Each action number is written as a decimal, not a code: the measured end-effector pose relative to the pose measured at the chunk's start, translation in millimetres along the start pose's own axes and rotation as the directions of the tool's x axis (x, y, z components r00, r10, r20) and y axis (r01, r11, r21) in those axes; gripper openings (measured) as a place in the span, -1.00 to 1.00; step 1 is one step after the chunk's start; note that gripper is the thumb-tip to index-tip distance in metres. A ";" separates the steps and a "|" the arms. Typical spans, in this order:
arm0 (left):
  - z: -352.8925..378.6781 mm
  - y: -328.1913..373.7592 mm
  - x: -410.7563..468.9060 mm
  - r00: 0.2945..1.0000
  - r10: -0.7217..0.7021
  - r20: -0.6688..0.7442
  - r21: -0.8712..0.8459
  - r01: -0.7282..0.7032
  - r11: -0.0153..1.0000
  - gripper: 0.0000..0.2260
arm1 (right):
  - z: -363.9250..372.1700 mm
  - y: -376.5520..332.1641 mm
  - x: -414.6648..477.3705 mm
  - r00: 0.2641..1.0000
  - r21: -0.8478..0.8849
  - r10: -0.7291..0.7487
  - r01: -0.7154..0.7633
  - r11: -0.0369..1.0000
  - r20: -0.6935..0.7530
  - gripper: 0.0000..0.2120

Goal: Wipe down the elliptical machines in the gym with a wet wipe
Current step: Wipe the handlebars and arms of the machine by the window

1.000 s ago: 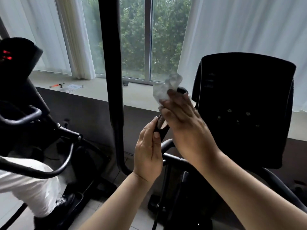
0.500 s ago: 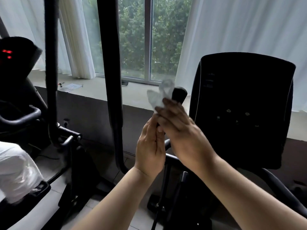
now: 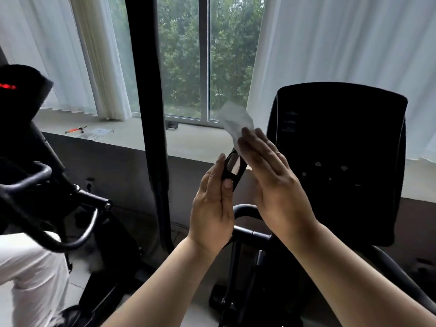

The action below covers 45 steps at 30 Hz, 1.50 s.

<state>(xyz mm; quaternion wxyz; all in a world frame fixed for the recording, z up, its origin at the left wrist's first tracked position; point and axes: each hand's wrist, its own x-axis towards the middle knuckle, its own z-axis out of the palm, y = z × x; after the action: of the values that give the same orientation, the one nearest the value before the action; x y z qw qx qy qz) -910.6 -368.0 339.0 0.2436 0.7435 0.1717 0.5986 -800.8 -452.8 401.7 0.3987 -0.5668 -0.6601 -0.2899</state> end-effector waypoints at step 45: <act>2.2 16.4 26.1 0.998 0.054 -0.027 -0.040 -0.055 0.998 -0.60 | 5.3 -24.6 24.9 0.903 0.376 0.430 -0.391 0.840 -0.023 -0.62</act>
<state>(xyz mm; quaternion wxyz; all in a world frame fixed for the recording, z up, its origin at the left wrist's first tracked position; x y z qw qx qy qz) -903.2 -367.6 369.0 0.2402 0.7351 0.1424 0.6178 -827.0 -440.2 422.0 0.5836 -0.5952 -0.5431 -0.1005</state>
